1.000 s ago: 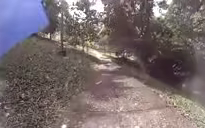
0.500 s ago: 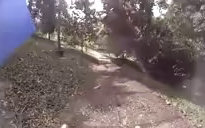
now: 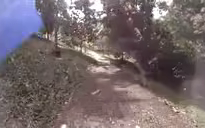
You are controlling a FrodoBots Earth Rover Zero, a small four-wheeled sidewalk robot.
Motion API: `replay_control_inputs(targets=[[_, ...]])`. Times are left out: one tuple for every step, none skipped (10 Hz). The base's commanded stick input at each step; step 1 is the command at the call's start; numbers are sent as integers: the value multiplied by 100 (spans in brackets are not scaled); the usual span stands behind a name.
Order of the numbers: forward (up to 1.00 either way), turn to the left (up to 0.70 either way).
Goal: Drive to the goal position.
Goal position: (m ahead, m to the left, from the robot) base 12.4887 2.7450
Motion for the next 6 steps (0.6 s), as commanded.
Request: replay_control_inputs(targets=[[50,0],[50,0],[50,0],[50,0],[50,0],[50,0]])
